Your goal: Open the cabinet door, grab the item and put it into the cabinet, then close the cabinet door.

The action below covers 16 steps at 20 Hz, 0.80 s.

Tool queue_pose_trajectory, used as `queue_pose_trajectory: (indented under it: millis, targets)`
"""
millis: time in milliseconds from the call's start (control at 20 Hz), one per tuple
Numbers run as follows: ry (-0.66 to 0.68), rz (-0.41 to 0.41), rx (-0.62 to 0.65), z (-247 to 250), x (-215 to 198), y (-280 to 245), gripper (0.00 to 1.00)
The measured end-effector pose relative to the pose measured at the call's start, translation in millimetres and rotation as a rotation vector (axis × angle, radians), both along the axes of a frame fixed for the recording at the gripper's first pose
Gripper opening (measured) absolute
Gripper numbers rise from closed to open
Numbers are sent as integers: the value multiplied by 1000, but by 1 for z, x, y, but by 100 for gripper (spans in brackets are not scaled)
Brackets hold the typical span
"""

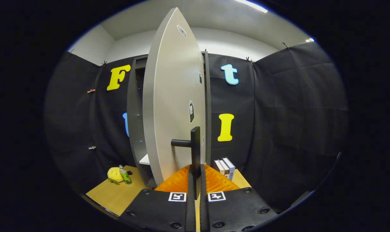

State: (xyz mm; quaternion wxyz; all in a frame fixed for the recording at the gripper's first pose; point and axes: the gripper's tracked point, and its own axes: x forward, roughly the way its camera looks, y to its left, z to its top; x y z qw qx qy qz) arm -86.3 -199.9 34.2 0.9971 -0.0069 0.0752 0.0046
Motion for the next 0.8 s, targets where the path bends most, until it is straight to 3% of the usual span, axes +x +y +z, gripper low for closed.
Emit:
queue_pose_trajectory:
  millis: [150,350,550,800]
  targets:
    - [-16,6,-46,3,4,-27,9]
    - [-2,39,61,4,9,-65,6]
    - [3,147,109,2,13,-86,5]
    - [14,221,157,-2,20,-86,16]
